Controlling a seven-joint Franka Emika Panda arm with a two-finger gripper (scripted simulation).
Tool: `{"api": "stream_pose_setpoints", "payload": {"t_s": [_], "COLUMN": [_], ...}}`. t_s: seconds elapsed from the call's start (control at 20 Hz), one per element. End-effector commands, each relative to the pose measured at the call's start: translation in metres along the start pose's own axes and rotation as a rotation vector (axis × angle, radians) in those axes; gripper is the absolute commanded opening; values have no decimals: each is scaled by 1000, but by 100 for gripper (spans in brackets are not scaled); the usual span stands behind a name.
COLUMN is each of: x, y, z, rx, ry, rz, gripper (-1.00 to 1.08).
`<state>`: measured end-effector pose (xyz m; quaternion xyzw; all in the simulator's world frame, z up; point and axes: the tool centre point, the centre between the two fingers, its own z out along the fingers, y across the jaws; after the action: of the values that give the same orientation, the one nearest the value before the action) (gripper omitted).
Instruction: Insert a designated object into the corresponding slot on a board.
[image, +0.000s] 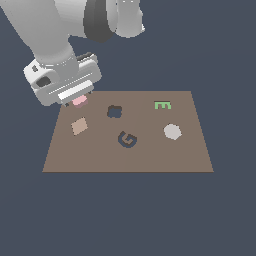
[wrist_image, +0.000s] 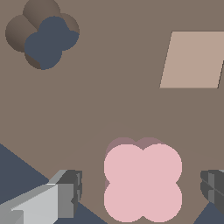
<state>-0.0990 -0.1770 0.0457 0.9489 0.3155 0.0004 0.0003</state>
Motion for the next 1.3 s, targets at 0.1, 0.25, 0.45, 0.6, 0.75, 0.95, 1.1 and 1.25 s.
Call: {"api": "stream_pose_setpoints", "payload": {"t_s": [0.1,0.25,0.45,0.6,0.75,0.95,1.1,1.25], "x": [0,0,0,0,0,0,0,0], "y": [0,0,0,0,0,0,0,-1], "z": [13,16,16,16,16,11,12,12], "rx": [1,1,1,1,1,1,1,1], "ry": [-1,-1,-1,-1,-1,-1,-1,-1], "rz": [-2,-3,-3,-3,-3,-3,-2,9], "gripper": [100,100,-100,-100,-100,-100,-100,-100]}}
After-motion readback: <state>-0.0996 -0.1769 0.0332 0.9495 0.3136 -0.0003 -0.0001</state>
